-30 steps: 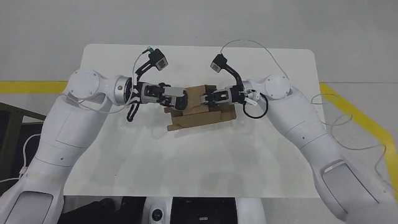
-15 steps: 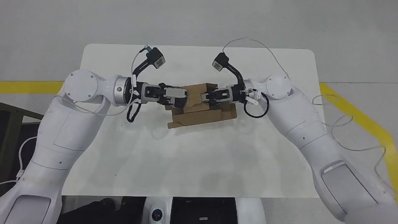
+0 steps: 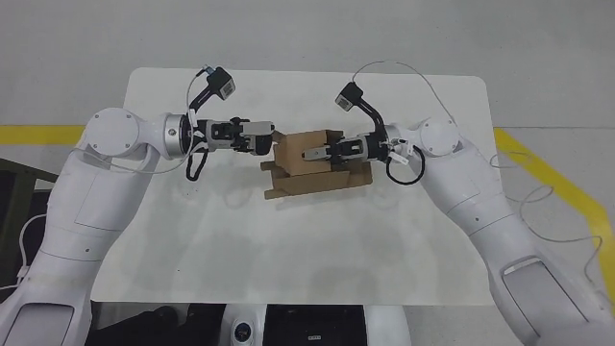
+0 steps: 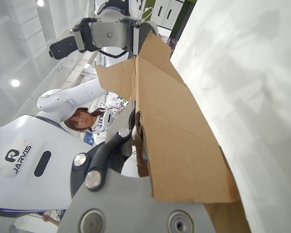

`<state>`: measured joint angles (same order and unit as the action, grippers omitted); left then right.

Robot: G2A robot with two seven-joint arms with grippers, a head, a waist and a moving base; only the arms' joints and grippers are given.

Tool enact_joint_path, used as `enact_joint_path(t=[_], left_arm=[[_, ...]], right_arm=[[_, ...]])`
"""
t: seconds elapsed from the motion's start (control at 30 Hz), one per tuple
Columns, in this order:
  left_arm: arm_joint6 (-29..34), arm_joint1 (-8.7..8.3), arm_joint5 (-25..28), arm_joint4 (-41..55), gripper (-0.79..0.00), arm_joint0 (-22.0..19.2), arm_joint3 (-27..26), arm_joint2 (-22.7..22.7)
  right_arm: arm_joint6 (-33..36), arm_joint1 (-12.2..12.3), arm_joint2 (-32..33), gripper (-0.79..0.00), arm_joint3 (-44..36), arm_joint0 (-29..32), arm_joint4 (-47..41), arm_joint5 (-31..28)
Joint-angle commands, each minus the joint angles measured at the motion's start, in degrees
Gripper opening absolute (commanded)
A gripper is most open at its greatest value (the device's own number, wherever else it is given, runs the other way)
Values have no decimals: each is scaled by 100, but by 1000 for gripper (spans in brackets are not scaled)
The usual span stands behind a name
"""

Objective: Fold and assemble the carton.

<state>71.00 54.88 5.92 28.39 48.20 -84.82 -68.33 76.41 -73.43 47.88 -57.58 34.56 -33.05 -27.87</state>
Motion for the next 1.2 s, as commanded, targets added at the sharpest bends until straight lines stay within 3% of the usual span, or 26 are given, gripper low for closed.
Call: enact_joint_path(t=[0.0,0.63,1.17], left_arm=[[-34,2,-21,5,0,-11,32,-2],[150,41,-93,278,0,-80,-40,109],[-81,1,4,-49,0,-93,-11,-95]], right_arm=[[29,-14,-31,-785,-80,29,-17,29],[96,-262,-450,-785,-135,-72,-146,95],[-23,-206,-149,-785,93,-101,-52,-23]])
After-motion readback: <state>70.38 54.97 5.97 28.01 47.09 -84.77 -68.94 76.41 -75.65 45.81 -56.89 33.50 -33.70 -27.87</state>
